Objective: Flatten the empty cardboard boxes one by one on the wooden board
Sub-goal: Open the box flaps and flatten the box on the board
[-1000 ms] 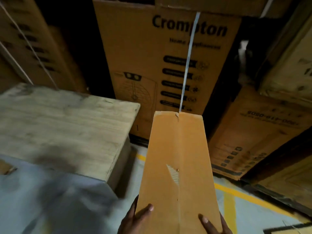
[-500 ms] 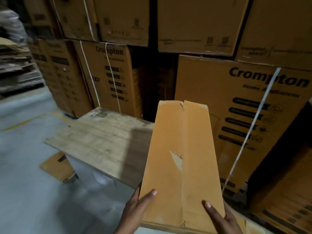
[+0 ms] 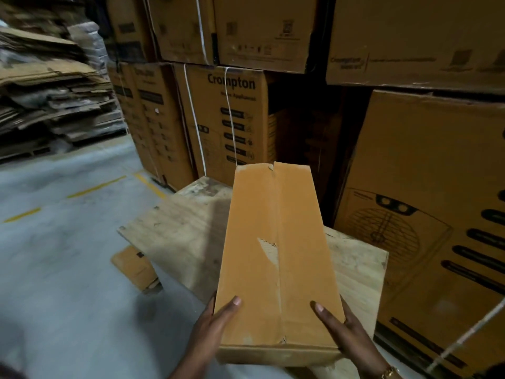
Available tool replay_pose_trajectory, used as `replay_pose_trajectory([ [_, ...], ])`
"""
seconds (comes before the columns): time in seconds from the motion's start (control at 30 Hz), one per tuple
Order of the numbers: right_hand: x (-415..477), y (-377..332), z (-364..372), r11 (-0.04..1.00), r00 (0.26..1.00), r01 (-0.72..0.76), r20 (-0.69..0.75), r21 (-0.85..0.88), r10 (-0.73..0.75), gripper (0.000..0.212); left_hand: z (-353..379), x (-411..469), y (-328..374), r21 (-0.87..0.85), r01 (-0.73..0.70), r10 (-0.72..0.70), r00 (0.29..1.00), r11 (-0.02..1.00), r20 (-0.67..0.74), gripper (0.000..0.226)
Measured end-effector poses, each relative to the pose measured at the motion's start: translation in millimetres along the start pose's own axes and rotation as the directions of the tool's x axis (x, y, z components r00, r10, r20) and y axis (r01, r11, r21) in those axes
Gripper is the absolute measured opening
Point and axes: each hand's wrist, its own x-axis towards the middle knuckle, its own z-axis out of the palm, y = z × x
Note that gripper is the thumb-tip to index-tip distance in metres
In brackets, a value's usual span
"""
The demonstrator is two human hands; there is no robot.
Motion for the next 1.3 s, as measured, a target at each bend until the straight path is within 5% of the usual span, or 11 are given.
replay_pose_trajectory([
  [0.13,56.6,-14.3,23.7,0.996,0.999,-0.021,0.04,-0.086,0.024,0.109,-18.9,49.7,3.8,-0.02,0.03,-0.031,0.999,0.999,-0.039,0.082],
  [0.3,111.8,-35.7,60.0,0.991,0.996,-0.069,0.04,-0.119,0.074,0.093,-33.6,117.8,19.8,-0.079,0.006,-0.009,0.999,0.997,-0.032,0.06],
  [0.4,146.2,-35.7,78.4,0.987,0.994,-0.108,-0.007,-0.115,0.108,0.102,-42.3,160.6,33.8,-0.051,0.027,-0.028,0.999,0.998,-0.018,0.07],
  [0.73,191.6,-31.9,138.2,0.917,0.967,-0.241,-0.157,-0.317,0.2,0.104,-75.7,260.3,22.4,0.339,-0.009,-0.009,0.999,0.941,0.054,0.094],
  [0.9,188.9,-37.2,141.4,0.891,0.969,-0.207,-0.211,-0.403,0.129,0.104,-76.9,264.8,24.6,0.469,-0.091,0.081,0.996,0.878,0.042,0.1],
  [1.0,186.6,-33.8,141.3,0.866,0.968,-0.171,-0.245,-0.469,0.059,0.121,-80.3,260.9,25.4,0.549,-0.159,0.137,0.987,0.82,0.081,0.111],
  [1.13,172.4,-34.1,144.9,0.756,0.977,-0.063,-0.195,-0.651,-0.086,0.12,-86.3,239.9,22.4,0.678,-0.274,0.162,0.961,0.682,0.225,0.137],
  [1.3,152.2,-30.6,161.0,0.504,0.985,-0.035,-0.116,-0.863,-0.13,0.134,-88.3,226.6,25.9,0.766,-0.282,0.102,0.956,0.578,0.275,0.144],
])
